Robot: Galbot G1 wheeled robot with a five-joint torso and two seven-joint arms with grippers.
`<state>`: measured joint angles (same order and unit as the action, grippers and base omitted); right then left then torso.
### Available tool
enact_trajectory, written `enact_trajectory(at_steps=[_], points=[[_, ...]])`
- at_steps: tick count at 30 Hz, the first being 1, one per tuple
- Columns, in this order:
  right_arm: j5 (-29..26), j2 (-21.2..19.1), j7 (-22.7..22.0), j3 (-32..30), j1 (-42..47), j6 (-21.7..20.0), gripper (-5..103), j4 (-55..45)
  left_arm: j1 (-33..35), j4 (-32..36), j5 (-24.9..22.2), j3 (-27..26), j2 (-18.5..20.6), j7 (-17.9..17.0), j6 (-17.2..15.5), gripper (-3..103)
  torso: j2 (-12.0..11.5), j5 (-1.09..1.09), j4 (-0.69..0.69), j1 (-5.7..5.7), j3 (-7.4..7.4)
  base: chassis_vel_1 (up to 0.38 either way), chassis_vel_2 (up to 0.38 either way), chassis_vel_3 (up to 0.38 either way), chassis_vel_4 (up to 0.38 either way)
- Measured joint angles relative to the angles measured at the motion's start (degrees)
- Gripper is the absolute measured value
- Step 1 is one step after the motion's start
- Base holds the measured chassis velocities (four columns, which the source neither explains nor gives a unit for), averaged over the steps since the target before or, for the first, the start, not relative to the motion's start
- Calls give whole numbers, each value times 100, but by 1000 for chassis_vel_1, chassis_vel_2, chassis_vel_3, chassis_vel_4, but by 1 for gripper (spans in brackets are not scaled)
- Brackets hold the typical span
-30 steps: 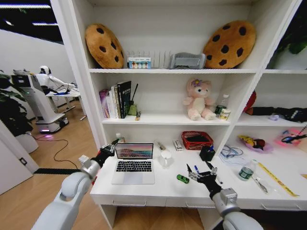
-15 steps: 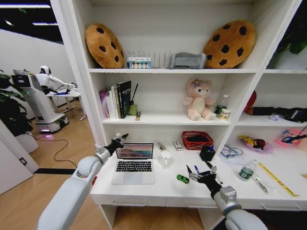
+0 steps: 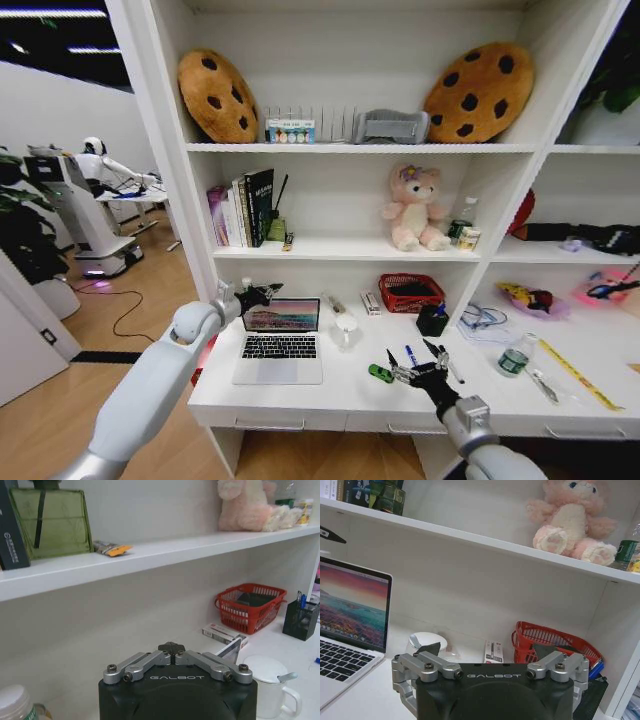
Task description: Organize the objects on the table.
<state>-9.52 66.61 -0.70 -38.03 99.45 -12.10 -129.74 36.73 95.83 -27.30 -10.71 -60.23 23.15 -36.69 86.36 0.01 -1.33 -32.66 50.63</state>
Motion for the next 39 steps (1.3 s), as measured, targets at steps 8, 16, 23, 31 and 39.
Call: enact_trajectory(at_steps=[8,16,23,31,39], points=[[-34,-21,-13,-15,-72,1,100,41,-380,-417,56,179,-357,-172,-392,0,0,-1,-1,0,0,0,0,0,0],[-69,-12,-32,-22,-116,-18,100,81,-712,-864,422,354,-526,118,-278,0,0,0,-1,0,0,0,0,0,0],[-97,-7,-64,-27,-136,-41,100,85,-801,-1068,756,397,-515,344,-158,0,0,-1,0,0,0,0,0,0,0],[-98,69,-86,-40,-88,-49,100,47,-725,-1133,861,411,-392,563,-101,0,0,-2,0,0,0,0,0,0,0],[-9,283,-66,3,-37,14,100,21,-395,-822,978,351,-222,700,-97,0,0,-1,-1,1,-1,0,0,0,0]])
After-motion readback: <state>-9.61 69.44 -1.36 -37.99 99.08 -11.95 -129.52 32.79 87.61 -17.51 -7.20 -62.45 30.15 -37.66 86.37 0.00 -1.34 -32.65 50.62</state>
